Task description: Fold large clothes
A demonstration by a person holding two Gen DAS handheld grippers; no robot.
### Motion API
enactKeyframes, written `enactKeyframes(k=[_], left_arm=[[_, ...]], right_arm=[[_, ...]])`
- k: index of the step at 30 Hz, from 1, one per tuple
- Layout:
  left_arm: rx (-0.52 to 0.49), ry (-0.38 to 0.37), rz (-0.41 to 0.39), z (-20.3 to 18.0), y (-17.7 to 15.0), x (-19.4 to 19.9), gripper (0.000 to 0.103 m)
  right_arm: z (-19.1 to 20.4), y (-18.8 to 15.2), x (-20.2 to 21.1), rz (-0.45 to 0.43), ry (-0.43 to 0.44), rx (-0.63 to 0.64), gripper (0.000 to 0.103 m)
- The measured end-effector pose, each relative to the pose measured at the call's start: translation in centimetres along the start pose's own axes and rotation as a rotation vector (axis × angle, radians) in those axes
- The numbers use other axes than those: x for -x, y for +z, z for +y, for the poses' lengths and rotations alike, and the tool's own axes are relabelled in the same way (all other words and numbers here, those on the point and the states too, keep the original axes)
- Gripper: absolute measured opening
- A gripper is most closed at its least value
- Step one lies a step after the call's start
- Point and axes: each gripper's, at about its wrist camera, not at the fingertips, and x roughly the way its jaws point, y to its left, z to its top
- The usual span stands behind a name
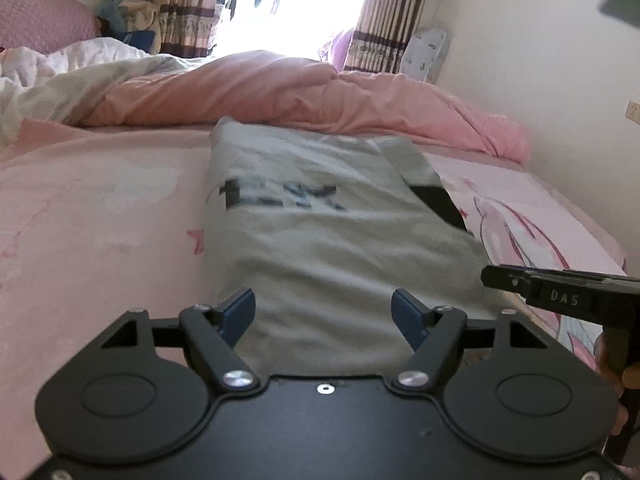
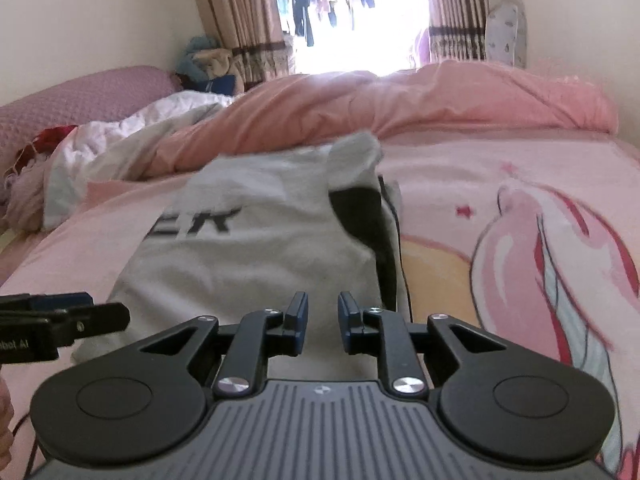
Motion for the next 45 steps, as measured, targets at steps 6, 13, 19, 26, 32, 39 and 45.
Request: enactKeyframes(k=[6, 13, 19, 26, 32, 39, 45], left_arm=[[-0.035, 0.047, 0.035, -0.1, -2.8, -1.5, 0.074], [0.014, 0.057, 0.047, 1.1, -2.9, -2.2, 0.075], [0.029, 0.059, 0.041, 0.2, -1.7, 2.5, 0.091], [-0.009, 0.128, 0.057, -2.4, -3.5, 12.2, 0.103], [0.069, 0.199, 0.090, -3.0, -7.0, 18.1, 0.103], [0.137, 0.224, 0.150, -2.9, -9.4, 19.3, 0.103], [0.105, 0.218, 0.150, -3.6, -9.3, 19.5, 0.103]], right_arm=[[-1.3, -2.6, -1.7, 0.062, -0.009, -0.047, 0.022], [-1.3, -2.9, -2.1, 0.045, -0.013, -0.045, 0.022], [-0.9, -1.6, 2.0, 0.033, -0.030, -0.071, 0.050], [1.5, -2.5, 12.6, -0.014, -0.071, 0.025, 0.079], [3.6, -6.1, 20.3, -0.031, -0.095, 0.058, 0.083], [3.2, -7.8, 20.9, 0.030, -0.098, -0.027, 0.082], [3.7, -8.2, 21.4, 0.017, -0.099, -0.027, 0.082]])
